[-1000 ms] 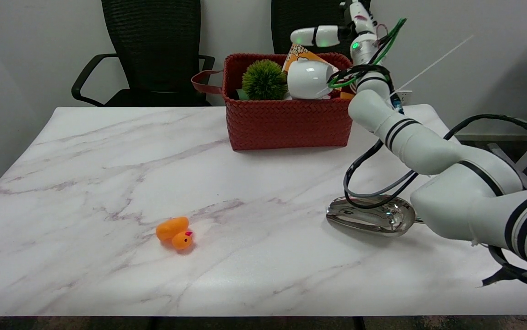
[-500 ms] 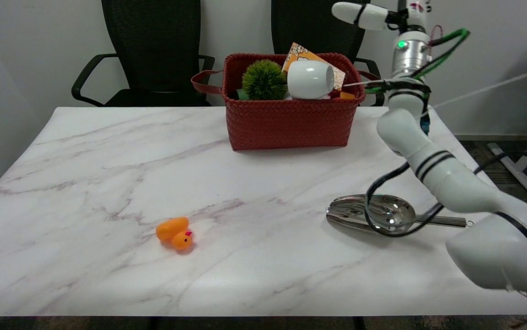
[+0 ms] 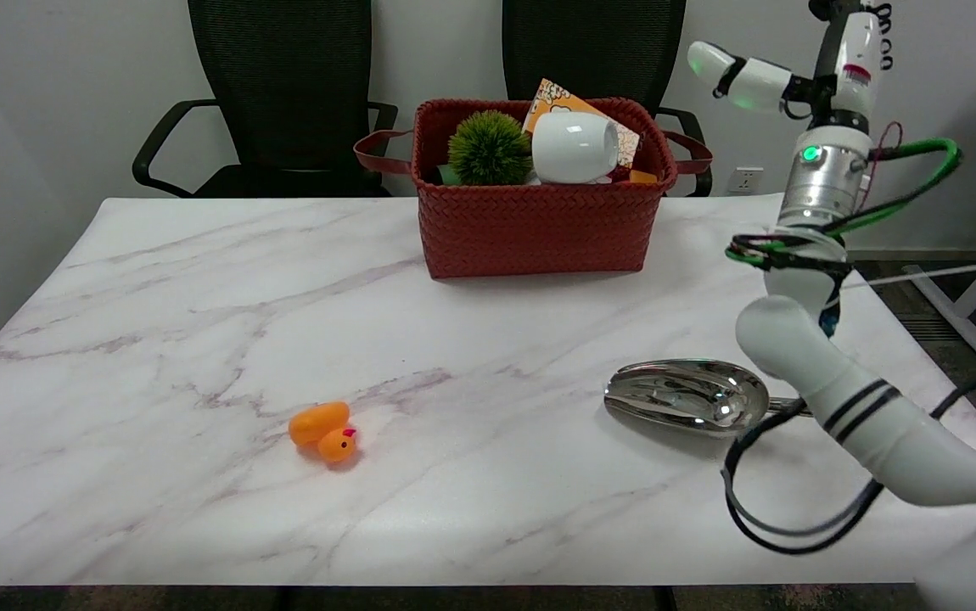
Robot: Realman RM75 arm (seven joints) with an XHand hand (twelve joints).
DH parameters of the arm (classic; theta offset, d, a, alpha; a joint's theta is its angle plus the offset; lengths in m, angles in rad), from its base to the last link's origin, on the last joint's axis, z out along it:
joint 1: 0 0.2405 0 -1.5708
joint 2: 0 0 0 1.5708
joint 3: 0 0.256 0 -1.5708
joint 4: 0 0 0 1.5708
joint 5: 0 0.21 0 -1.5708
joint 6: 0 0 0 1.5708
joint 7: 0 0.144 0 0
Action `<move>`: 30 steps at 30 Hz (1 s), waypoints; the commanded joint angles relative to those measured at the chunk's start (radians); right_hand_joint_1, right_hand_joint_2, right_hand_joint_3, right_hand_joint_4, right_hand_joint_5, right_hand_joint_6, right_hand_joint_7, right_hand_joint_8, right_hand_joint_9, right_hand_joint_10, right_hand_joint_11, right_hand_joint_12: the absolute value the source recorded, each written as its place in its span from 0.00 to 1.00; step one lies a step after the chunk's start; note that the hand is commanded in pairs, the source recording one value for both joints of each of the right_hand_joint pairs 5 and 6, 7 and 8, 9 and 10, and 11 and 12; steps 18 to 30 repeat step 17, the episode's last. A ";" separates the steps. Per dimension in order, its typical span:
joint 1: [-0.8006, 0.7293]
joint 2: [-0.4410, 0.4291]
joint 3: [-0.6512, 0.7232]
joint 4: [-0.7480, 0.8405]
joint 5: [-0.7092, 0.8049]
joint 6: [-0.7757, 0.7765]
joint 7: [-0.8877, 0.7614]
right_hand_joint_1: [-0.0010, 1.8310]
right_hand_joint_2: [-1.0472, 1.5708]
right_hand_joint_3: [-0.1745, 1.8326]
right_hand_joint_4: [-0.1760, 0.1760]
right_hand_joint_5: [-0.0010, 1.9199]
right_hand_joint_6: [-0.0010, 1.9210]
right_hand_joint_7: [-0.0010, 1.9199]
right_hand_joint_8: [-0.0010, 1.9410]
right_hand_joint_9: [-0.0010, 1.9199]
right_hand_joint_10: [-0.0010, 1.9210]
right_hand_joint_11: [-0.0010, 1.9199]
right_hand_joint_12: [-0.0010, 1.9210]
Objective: Place the popcorn box into the brown storage basket.
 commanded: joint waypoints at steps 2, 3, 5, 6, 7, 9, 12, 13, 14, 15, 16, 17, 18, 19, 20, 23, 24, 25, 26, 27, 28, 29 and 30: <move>-0.359 0.021 -0.060 0.314 0.017 0.211 -0.200 0.56 0.51 0.26 0.50 0.06 0.06 0.20 0.20 0.22 0.22 0.16 0.16; -0.369 0.021 -0.080 0.314 0.016 0.236 -0.200 0.56 0.51 0.26 0.50 0.06 0.06 0.20 0.20 0.22 0.22 0.16 0.16; -0.379 0.020 -0.125 0.314 0.007 0.278 -0.200 0.56 0.51 0.26 0.50 0.06 0.06 0.20 0.20 0.22 0.22 0.16 0.16; -0.385 0.020 -0.158 0.314 -0.002 0.310 -0.200 0.56 0.52 0.26 0.50 0.06 0.06 0.20 0.20 0.22 0.22 0.16 0.16; -0.388 0.020 -0.179 0.314 -0.008 0.334 -0.200 0.57 0.52 0.26 0.50 0.06 0.06 0.20 0.20 0.22 0.22 0.16 0.16; -0.394 0.020 -0.254 0.312 -0.031 0.408 -0.201 0.58 0.53 0.27 0.50 0.06 0.06 0.20 0.19 0.22 0.22 0.16 0.16; -0.396 0.017 -0.343 0.308 -0.053 0.529 -0.201 0.59 0.53 0.29 0.50 0.06 0.06 0.20 0.20 0.22 0.22 0.16 0.16; -0.396 0.016 -0.360 0.308 -0.059 0.552 -0.201 0.59 0.53 0.29 0.50 0.06 0.05 0.20 0.20 0.22 0.22 0.16 0.16; -0.396 0.012 -0.385 0.307 -0.069 0.582 -0.201 0.59 0.54 0.29 0.50 0.05 0.05 0.21 0.20 0.22 0.22 0.16 0.16; -0.396 0.006 -0.403 0.307 -0.084 0.603 -0.202 0.59 0.54 0.29 0.50 0.05 0.05 0.21 0.21 0.22 0.22 0.16 0.16; -0.396 -0.001 -0.412 0.307 -0.094 0.612 -0.203 0.59 0.54 0.29 0.50 0.06 0.05 0.21 0.21 0.22 0.22 0.16 0.16; -0.396 -0.012 -0.419 0.307 -0.111 0.617 -0.207 0.59 0.54 0.29 0.50 0.06 0.06 0.22 0.22 0.22 0.22 0.16 0.16; -0.396 -0.012 -0.419 0.307 -0.111 0.617 -0.207 0.59 0.54 0.29 0.50 0.06 0.06 0.22 0.22 0.22 0.22 0.16 0.16; -0.396 -0.012 -0.419 0.307 -0.111 0.617 -0.207 0.59 0.54 0.29 0.50 0.06 0.06 0.22 0.22 0.22 0.22 0.16 0.16; -0.396 -0.012 -0.419 0.307 -0.111 0.617 -0.207 0.59 0.54 0.29 0.50 0.06 0.06 0.22 0.22 0.22 0.22 0.16 0.16; -0.396 -0.012 -0.419 0.307 -0.111 0.617 -0.207 0.59 0.54 0.29 0.50 0.06 0.06 0.22 0.22 0.22 0.22 0.16 0.16; -0.396 -0.012 -0.419 0.307 -0.111 0.617 -0.207 0.59 0.54 0.29 0.50 0.06 0.06 0.22 0.22 0.22 0.22 0.16 0.16; -0.396 -0.012 -0.419 0.307 -0.111 0.617 -0.207 0.59 0.54 0.29 0.50 0.06 0.06 0.22 0.22 0.22 0.22 0.16 0.16; -0.396 -0.012 -0.419 0.307 -0.111 0.617 -0.207 0.59 0.54 0.29 0.50 0.06 0.06 0.22 0.22 0.22 0.22 0.16 0.16; -0.396 -0.012 -0.419 0.307 -0.111 0.617 -0.207 0.59 0.54 0.29 0.50 0.06 0.06 0.22 0.22 0.22 0.22 0.16 0.16; -0.396 -0.012 -0.419 0.307 -0.111 0.617 -0.207 0.59 0.54 0.29 0.50 0.06 0.06 0.22 0.22 0.22 0.22 0.16 0.16; -0.396 -0.012 -0.419 0.307 -0.111 0.617 -0.207 0.59 0.54 0.29 0.50 0.06 0.06 0.22 0.22 0.22 0.22 0.16 0.16; -0.396 -0.012 -0.419 0.307 -0.111 0.617 -0.207 0.59 0.54 0.29 0.50 0.06 0.06 0.22 0.22 0.22 0.22 0.16 0.16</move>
